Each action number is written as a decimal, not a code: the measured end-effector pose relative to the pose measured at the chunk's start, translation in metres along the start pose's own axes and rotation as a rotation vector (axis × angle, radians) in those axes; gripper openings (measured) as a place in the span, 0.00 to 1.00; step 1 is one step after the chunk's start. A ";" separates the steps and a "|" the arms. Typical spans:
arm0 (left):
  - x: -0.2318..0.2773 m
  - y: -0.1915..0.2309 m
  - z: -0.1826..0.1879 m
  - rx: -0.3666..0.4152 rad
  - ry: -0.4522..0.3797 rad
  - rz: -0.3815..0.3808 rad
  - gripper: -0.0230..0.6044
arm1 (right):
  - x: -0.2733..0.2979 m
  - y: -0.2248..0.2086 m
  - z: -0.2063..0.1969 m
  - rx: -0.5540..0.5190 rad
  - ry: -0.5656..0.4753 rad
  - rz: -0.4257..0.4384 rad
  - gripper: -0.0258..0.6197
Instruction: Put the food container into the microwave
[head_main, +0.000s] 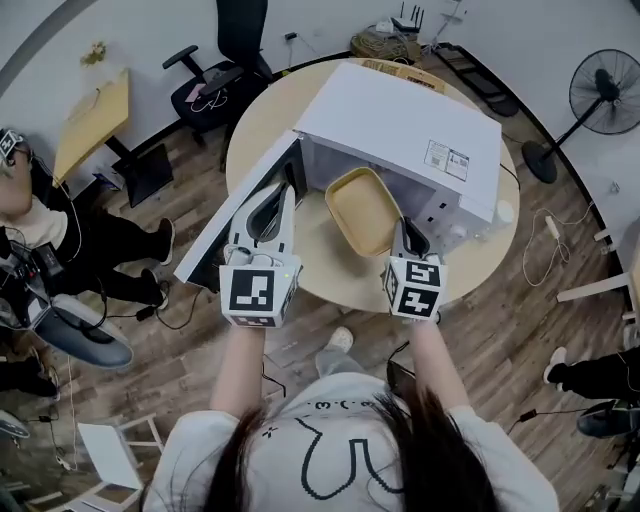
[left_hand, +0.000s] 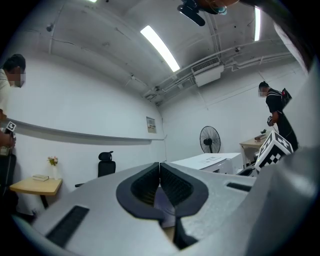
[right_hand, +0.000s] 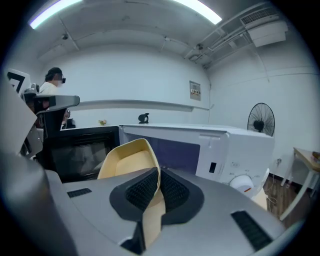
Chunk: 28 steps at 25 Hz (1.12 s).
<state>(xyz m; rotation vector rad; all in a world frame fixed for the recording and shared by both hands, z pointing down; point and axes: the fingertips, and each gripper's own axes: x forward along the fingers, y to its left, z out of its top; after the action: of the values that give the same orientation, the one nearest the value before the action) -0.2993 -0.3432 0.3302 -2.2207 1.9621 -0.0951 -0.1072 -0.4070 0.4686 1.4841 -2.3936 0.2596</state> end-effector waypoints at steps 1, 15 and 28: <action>0.006 0.001 -0.003 0.000 0.003 -0.011 0.05 | 0.008 -0.003 -0.004 0.018 0.014 -0.009 0.10; 0.044 0.000 -0.008 0.004 -0.024 -0.100 0.05 | 0.080 -0.017 -0.027 0.200 0.095 -0.093 0.10; 0.057 0.006 0.007 0.020 -0.047 -0.194 0.05 | 0.140 -0.050 -0.039 0.448 0.078 -0.304 0.10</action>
<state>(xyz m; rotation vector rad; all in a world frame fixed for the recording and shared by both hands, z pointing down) -0.2964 -0.3997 0.3188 -2.3727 1.7104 -0.0870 -0.1143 -0.5348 0.5540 1.9592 -2.0946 0.8028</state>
